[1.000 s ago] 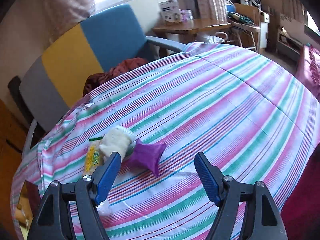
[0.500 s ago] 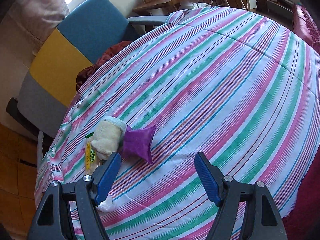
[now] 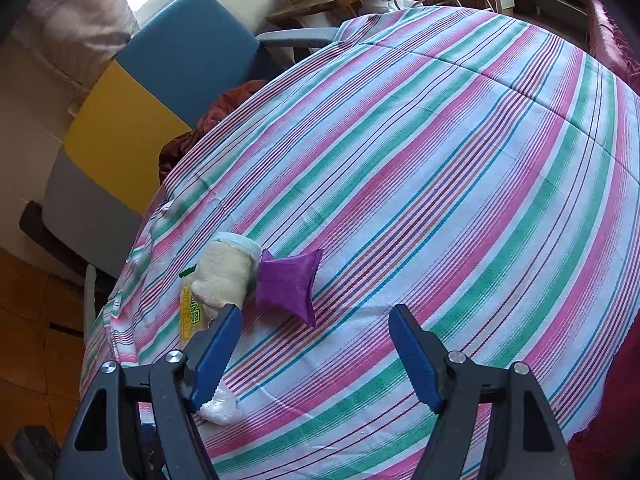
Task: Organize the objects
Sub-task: 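Grasp the white plastic-wrapped bundle with the left gripper while the right approaches the cream cloth bag, then grasp the purple packet with the right gripper while the left holds the white bundle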
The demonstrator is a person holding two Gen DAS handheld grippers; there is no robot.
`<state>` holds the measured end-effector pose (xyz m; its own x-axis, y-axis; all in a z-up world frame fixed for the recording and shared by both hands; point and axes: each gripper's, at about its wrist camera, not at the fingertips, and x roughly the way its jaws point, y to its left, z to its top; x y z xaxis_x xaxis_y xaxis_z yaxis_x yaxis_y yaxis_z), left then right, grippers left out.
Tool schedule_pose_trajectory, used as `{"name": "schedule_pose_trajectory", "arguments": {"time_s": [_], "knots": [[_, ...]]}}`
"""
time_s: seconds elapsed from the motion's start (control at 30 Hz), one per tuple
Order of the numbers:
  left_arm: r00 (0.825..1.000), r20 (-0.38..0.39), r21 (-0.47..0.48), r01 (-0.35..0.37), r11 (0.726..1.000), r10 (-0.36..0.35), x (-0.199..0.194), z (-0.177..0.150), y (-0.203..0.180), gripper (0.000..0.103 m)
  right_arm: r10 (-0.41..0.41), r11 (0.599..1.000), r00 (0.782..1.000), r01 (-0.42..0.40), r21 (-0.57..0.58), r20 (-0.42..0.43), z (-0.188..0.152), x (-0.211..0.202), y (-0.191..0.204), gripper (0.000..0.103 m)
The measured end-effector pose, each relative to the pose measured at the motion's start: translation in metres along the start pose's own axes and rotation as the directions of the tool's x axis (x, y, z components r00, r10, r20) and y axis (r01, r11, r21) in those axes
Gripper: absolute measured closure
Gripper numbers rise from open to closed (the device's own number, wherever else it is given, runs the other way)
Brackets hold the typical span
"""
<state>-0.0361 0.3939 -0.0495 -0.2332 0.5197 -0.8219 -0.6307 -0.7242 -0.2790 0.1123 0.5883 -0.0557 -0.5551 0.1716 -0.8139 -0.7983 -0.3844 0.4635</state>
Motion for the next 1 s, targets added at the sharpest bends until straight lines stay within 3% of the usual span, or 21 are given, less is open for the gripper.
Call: {"name": "schedule_pose_trajectory", "arguments": {"time_s": [0.2,0.23,0.3,0.37,0.67,1.0], "knots": [[0.997,-0.073,-0.116,-0.039,0.992,0.031,0.050,0.017,-0.007,0.020,0.007,1.000,1.000,-0.007,-0.003,-0.003,0.000,0.001,0.001,0.026],[0.997,-0.079,-0.115,-0.035,0.993,0.026,0.057,0.017,-0.009,0.025,0.005,1.000,1.000,-0.005,0.001,0.000,0.001,0.001,-0.001,0.026],[0.997,-0.050,-0.046,-0.053,0.998,0.051,0.062,0.015,-0.015,0.052,-0.002,1.000,1.000,0.002,0.010,0.002,0.003,0.003,-0.004,0.026],[0.999,-0.017,0.027,-0.038,0.999,0.039,0.059,0.009,-0.017,0.058,0.000,1.000,1.000,0.000,0.024,0.000,0.004,0.004,-0.008,0.026],[0.993,0.109,0.155,-0.055,0.986,0.038,0.016,-0.038,0.030,0.058,-0.011,1.000,0.999,0.012,0.018,-0.033,0.001,0.011,-0.009,0.026],[0.990,0.140,0.200,-0.050,0.978,0.022,0.020,-0.046,0.030,0.058,-0.039,0.998,0.997,0.042,0.044,-0.066,-0.001,0.023,-0.016,0.026]]}}
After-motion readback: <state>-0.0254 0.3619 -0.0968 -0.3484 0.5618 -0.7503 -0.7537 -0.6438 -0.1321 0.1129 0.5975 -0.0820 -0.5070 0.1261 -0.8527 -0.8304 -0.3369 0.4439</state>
